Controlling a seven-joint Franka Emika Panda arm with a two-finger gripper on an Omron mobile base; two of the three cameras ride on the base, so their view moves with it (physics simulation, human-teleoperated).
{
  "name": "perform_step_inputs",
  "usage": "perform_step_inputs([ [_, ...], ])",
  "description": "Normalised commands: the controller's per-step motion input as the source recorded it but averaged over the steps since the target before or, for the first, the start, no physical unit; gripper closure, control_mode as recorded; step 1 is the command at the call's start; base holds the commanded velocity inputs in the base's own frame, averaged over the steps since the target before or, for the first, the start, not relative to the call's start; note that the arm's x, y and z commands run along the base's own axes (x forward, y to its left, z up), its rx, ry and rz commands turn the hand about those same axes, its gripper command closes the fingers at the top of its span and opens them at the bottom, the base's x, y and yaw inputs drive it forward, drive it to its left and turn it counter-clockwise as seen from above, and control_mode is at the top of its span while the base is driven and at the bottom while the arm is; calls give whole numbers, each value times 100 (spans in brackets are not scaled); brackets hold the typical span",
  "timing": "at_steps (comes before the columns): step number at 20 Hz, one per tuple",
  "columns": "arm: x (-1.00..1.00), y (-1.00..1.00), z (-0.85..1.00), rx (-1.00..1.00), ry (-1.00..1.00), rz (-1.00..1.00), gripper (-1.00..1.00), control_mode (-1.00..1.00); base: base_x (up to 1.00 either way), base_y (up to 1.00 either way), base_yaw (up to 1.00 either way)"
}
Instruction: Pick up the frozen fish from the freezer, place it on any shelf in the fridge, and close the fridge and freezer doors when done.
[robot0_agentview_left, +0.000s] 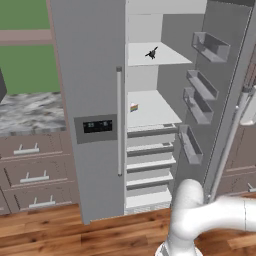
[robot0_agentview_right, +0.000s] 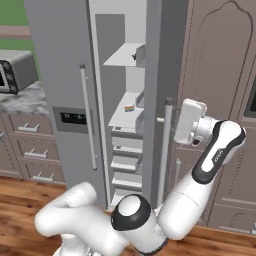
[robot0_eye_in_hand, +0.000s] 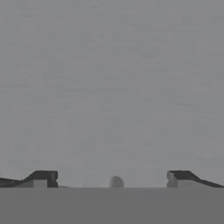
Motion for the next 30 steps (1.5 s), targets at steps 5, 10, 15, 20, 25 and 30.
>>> perform_step_inputs([
  [5, 17, 99, 0, -12, -4, 16, -100, -100, 0, 0, 0],
  [10, 5, 87, 11, -10, -18, 10, -100, -100, 0, 0, 0],
  [15, 14, 84, 19, -13, -23, 2, -100, -100, 0, 0, 0],
  [20, 10, 76, 29, -19, -26, -9, -100, -100, 0, 0, 0],
  [25, 20, 71, 0, -16, -30, -32, -100, -100, 0, 0, 0],
  [30, 49, 58, -3, -11, -32, -31, -100, -100, 0, 0, 0],
])
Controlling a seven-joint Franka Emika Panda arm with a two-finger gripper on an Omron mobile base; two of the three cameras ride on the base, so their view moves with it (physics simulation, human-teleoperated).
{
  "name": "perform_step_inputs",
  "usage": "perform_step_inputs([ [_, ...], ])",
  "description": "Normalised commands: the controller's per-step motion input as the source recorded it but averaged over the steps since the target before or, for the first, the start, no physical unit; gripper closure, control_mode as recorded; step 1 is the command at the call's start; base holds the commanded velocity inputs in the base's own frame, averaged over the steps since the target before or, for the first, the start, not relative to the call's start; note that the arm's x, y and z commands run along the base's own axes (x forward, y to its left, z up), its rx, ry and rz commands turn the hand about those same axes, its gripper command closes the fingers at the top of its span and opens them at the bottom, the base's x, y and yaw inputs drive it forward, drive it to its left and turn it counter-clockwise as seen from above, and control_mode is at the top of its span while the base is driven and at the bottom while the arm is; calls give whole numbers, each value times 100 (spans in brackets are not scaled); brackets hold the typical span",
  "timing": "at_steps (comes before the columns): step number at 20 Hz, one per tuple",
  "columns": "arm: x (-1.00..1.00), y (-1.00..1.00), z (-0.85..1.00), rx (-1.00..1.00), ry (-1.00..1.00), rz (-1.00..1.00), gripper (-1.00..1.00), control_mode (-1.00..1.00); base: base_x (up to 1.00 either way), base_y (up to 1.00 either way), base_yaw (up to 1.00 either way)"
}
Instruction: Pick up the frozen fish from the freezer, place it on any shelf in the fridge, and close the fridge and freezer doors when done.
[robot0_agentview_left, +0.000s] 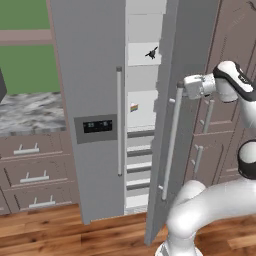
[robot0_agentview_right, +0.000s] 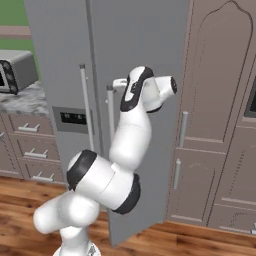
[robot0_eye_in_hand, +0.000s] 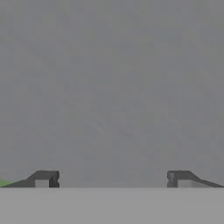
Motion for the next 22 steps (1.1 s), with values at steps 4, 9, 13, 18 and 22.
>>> perform_step_inputs([
  [4, 51, 38, -2, -7, -32, -27, -100, -100, 0, 0, 0],
  [9, 37, 33, 0, -8, -25, -32, -100, -100, 0, 0, 0],
  [13, 29, 17, 0, -7, -12, -34, -100, -100, 0, 0, 0],
  [18, 28, 3, 0, -4, -7, -29, -100, -100, 0, 0, 0],
  [22, 33, 5, 0, -3, -5, -26, -100, -100, 0, 0, 0],
])
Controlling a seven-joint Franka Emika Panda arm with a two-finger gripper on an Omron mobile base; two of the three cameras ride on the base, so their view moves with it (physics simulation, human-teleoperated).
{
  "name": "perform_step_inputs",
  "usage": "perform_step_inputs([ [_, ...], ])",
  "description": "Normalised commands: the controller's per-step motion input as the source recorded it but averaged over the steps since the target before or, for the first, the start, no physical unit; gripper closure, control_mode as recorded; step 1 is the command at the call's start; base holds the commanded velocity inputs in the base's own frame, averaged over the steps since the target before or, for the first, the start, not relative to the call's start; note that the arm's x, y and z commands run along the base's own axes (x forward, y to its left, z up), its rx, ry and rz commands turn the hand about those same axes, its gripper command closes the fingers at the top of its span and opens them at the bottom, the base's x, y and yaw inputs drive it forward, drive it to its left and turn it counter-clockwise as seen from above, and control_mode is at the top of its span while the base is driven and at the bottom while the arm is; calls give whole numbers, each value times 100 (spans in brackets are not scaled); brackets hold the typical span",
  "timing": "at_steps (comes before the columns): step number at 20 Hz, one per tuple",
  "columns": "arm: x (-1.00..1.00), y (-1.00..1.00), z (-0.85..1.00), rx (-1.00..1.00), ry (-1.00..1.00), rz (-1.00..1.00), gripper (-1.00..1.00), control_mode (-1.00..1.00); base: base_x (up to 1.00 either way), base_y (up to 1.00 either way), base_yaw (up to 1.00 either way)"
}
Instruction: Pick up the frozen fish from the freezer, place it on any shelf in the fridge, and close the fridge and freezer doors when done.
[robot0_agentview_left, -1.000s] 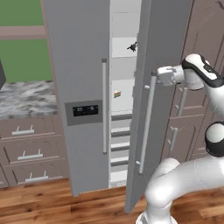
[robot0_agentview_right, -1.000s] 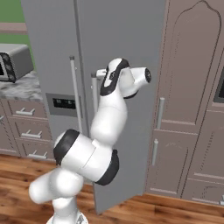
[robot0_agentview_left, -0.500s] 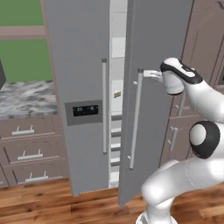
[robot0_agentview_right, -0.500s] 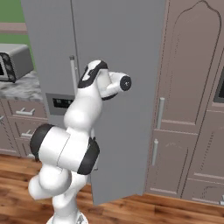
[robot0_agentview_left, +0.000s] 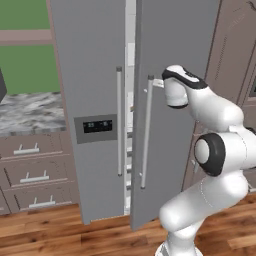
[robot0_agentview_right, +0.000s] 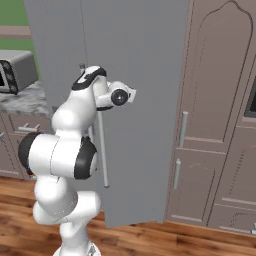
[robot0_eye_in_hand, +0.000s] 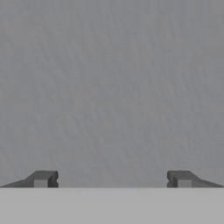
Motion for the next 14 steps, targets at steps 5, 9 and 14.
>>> perform_step_inputs([
  [5, 35, 11, 0, -4, -2, -22, -100, -100, 0, 0, 0],
  [9, 29, 6, 0, -3, 0, -20, -100, -100, 0, 0, 0],
  [14, 27, 2, 0, -4, 0, -19, -100, -100, 0, 0, 0],
])
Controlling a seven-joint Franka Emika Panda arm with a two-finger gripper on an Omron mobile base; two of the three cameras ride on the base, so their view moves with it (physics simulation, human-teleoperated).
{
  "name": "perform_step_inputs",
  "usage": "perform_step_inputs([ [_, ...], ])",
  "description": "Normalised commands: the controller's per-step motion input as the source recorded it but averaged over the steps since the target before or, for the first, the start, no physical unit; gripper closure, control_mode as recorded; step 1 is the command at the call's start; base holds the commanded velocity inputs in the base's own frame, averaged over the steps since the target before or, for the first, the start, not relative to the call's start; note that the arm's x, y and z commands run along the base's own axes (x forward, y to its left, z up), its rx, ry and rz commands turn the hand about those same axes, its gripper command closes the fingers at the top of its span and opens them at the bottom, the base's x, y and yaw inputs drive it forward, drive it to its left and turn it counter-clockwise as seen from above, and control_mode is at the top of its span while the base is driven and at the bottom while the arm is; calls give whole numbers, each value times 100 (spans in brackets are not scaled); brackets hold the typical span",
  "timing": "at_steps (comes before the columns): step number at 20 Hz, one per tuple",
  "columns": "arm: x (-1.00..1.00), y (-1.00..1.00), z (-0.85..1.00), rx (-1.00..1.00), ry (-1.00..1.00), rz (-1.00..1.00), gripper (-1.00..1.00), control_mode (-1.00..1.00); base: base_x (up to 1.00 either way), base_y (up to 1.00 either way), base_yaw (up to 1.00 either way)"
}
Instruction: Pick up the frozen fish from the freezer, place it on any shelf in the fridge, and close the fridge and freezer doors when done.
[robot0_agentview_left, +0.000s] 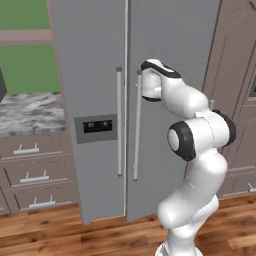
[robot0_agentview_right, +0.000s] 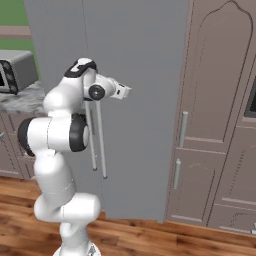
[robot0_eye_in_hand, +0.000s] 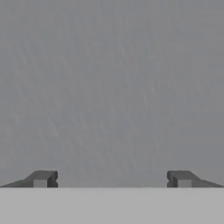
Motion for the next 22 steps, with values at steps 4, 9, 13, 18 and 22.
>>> perform_step_inputs([
  [4, 15, 0, 0, -3, 0, -17, -100, -100, 0, 0, 0],
  [9, 30, 0, 0, -4, 2, -14, -100, -100, 0, 0, 0],
  [13, 52, 0, 0, -5, 9, -11, -100, -100, 0, 0, 0],
  [18, 42, 0, 0, -5, 10, -8, -100, -100, 0, 0, 0],
  [22, 31, 0, 0, -5, 11, -7, -100, -100, 0, 0, 0],
])
